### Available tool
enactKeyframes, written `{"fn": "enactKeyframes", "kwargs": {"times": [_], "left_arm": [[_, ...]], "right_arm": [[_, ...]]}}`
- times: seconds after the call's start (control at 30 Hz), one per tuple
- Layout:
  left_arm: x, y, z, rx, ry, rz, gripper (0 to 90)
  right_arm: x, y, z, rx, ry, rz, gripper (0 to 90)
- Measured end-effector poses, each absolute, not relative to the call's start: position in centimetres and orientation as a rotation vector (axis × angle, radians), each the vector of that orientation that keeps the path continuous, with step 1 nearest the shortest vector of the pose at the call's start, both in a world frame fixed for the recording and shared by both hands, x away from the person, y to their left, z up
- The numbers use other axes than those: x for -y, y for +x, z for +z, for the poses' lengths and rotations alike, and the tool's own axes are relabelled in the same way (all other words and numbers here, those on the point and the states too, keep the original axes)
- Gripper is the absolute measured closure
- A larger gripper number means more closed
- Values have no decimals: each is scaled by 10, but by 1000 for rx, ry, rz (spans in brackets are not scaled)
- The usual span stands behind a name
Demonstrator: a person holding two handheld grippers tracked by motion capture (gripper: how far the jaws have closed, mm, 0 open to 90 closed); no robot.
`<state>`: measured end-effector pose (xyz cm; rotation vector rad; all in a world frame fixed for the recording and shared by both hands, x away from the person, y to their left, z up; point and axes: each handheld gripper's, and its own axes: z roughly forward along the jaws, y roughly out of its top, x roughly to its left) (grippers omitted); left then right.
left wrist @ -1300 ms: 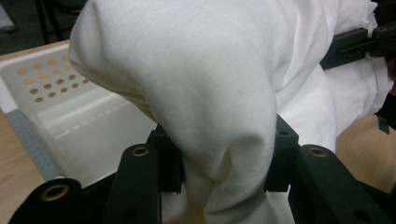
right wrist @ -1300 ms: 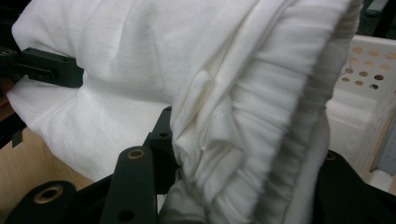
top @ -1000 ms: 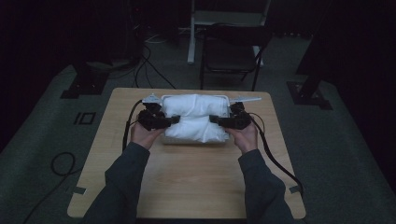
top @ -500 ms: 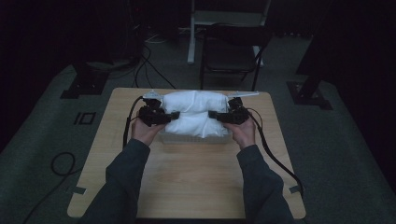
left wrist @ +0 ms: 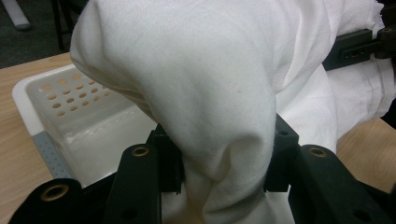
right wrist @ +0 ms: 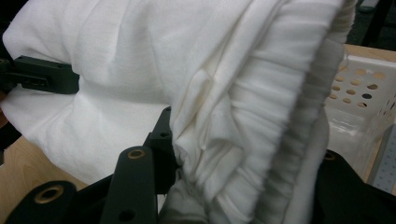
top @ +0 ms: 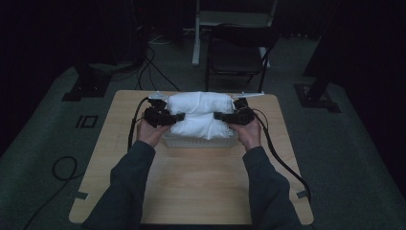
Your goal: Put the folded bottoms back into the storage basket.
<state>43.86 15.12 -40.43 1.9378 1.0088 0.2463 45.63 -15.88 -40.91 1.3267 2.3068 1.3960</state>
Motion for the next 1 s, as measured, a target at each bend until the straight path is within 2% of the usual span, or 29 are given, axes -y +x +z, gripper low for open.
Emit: {"fn": "enactKeyframes", "kwargs": {"times": [1.0], "left_arm": [[-144,463,-415,-1067,1942,256,585]], "right_arm": [[158,481,-420,-2287,1400,1366,553]]}}
